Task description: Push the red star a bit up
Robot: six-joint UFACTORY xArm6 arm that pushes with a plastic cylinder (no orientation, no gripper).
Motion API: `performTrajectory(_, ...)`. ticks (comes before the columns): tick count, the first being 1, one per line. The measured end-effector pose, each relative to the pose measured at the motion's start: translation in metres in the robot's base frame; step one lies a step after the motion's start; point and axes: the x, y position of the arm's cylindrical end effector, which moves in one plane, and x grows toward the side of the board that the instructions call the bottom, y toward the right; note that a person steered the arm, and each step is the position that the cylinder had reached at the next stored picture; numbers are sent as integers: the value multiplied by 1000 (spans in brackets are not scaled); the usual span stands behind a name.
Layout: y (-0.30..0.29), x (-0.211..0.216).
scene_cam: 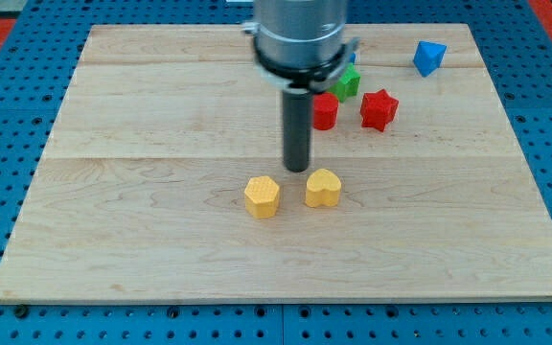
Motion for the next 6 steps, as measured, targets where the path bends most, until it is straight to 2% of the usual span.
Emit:
performTrajectory(1,38,-20)
performTrajectory(4,80,-66)
performTrajectory(5,86,-68)
performTrajectory(6,63,-50)
